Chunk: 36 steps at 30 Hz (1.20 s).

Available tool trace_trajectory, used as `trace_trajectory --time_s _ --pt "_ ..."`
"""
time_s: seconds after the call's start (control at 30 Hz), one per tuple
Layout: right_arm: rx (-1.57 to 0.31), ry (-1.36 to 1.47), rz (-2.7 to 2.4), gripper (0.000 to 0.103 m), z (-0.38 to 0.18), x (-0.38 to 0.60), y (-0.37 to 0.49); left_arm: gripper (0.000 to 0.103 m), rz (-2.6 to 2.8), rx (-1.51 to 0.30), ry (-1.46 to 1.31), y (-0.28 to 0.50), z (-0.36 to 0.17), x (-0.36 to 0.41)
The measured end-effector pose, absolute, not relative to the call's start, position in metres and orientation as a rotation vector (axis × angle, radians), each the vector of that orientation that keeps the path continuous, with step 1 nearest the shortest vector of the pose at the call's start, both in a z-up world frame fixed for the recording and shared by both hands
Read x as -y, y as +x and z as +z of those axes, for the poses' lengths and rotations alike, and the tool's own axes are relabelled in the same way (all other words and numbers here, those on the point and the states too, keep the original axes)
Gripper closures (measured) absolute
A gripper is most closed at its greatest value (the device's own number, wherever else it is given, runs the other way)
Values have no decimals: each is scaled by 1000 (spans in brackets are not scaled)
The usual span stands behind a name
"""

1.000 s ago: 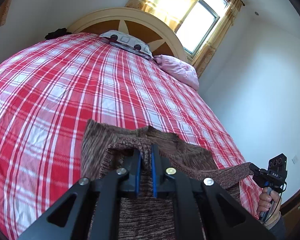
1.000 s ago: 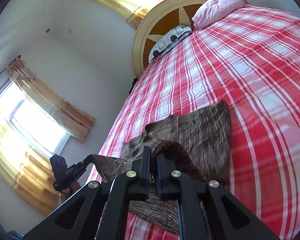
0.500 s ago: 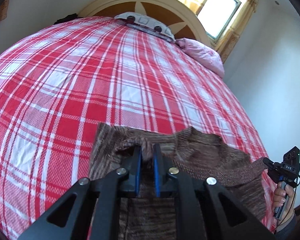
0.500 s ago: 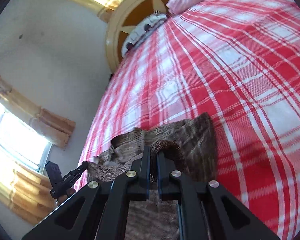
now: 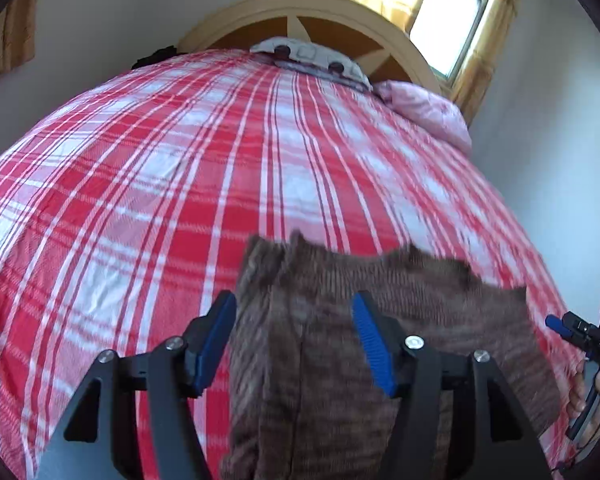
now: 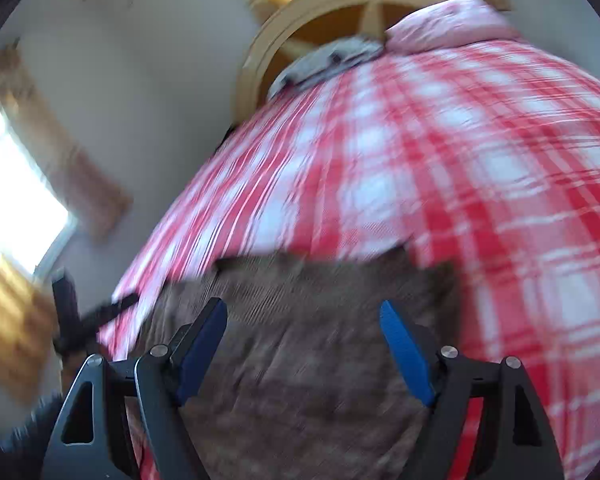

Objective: Fold small clothes

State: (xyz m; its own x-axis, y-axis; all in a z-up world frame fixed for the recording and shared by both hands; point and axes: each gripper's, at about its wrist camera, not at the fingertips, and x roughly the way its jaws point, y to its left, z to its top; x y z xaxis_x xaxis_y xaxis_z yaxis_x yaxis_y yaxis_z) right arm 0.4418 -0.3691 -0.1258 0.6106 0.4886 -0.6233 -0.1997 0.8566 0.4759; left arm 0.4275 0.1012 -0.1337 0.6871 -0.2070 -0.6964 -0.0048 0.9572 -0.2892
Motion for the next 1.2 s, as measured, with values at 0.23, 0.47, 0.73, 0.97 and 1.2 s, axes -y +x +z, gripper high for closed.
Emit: trace_trajectory --time_s 0.23,0.47,0.73,0.97,1.2 --pt "-942 271 404 24 -154 339 397 37 -136 -879 -145 378 -153 -83" --pt "-939 83 348 24 -157 333 343 24 -140 -881 35 340 -163 -61" --pt "-930 -85 221 24 -162 319 316 13 -112 -952 -5 326 -176 -70" --pt "-890 -79 180 22 -154 322 298 11 -103 -951 6 310 -172 -73" --pt "-807 -78 221 22 -131 297 306 9 20 -884 48 315 -163 -82"
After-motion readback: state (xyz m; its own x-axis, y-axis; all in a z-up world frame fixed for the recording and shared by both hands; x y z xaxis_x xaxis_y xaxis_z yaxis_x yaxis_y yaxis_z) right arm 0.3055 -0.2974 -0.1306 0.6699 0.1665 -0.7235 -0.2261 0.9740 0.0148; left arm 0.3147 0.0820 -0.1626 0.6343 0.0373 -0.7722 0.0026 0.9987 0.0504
